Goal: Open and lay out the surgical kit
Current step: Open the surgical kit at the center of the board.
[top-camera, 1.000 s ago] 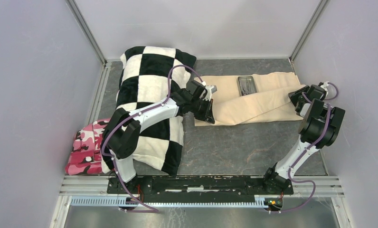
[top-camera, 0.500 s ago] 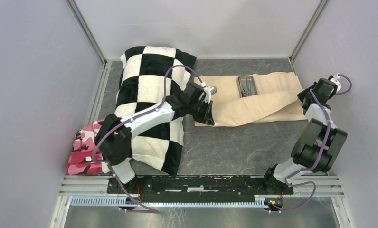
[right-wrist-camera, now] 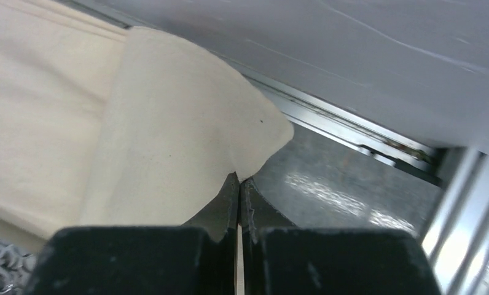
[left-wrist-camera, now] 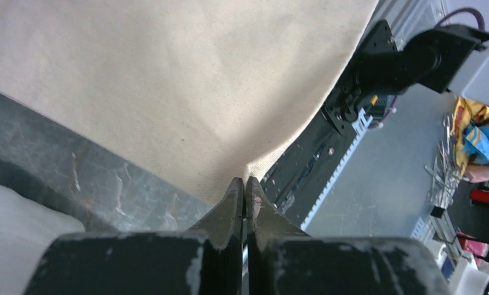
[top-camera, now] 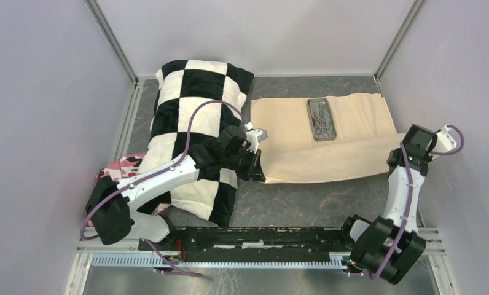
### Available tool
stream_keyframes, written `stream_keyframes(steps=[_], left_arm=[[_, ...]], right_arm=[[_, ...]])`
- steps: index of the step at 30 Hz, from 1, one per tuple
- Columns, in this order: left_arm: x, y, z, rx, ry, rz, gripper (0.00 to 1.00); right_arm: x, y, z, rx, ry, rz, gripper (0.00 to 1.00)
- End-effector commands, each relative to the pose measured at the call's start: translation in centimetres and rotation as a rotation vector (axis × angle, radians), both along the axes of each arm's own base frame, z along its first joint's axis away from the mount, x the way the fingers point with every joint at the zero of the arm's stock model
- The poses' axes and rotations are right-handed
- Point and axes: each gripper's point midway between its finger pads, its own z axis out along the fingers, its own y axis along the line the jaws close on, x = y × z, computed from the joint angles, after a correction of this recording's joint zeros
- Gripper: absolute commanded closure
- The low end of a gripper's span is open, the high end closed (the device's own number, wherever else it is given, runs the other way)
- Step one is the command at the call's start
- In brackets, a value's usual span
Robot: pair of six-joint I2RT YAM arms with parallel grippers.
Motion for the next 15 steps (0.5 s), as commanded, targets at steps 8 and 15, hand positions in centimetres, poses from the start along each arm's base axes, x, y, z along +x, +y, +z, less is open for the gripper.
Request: stream_keyframes(steps=[8,15], left_arm=[[-6.0,1.0,1.2,-0.128,0.090,-0.013,0.98],[-9.4,1.5,2.2,-0.185,0.138,-0.089,0.76]], right_arm=[[-12.4,-1.3,2.7,-0.254,0.124,-0.362,0.99],[-17.5,-0.5,5.0,-0.342,0.110,-0.551,0.66]])
